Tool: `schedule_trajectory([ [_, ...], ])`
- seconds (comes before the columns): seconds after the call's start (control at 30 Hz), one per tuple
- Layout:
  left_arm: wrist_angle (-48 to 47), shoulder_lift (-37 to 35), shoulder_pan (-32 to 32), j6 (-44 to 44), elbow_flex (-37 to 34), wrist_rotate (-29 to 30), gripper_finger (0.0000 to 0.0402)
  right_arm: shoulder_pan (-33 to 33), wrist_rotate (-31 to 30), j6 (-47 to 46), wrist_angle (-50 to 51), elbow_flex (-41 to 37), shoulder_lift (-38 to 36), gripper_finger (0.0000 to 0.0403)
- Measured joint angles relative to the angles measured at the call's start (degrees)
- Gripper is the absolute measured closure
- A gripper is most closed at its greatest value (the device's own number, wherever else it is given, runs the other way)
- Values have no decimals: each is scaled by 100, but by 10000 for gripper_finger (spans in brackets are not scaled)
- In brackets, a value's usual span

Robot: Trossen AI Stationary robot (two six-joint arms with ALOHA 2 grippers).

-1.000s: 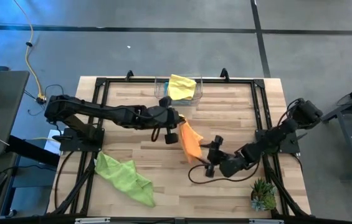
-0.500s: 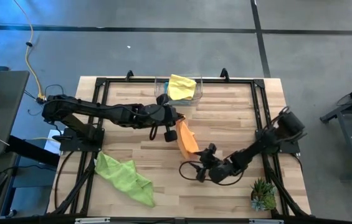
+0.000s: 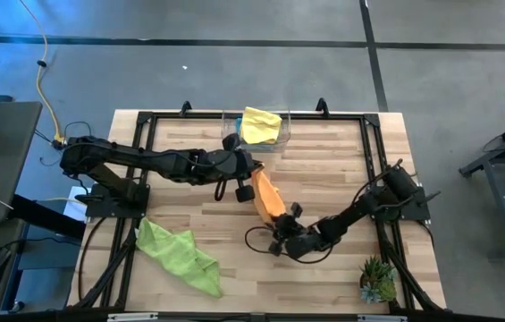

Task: Fold microfiber towels
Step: Fold the orange towel

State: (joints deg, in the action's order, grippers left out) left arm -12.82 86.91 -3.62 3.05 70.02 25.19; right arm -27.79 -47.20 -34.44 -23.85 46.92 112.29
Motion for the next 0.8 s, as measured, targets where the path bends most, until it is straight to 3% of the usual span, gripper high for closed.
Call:
schedule_trajectory([
  [0.1,-31,-24,0,33,0,55,401,-134,-339,301,54,18,-205,387],
  [0.3,-349,-400,59,100,3,225,401,-490,-856,495,1032,55,-1279,397],
  [0.5,-862,-1186,337,47,0,467,401,-806,-1003,562,2740,315,-2684,401],
  [0.67,-1109,-1780,773,-145,4,656,401,-974,-993,1075,3813,994,-3380,402],
  [0.8,-1244,-2155,1328,-309,2,868,401,-1105,-975,1124,4975,1938,-3456,402],
])
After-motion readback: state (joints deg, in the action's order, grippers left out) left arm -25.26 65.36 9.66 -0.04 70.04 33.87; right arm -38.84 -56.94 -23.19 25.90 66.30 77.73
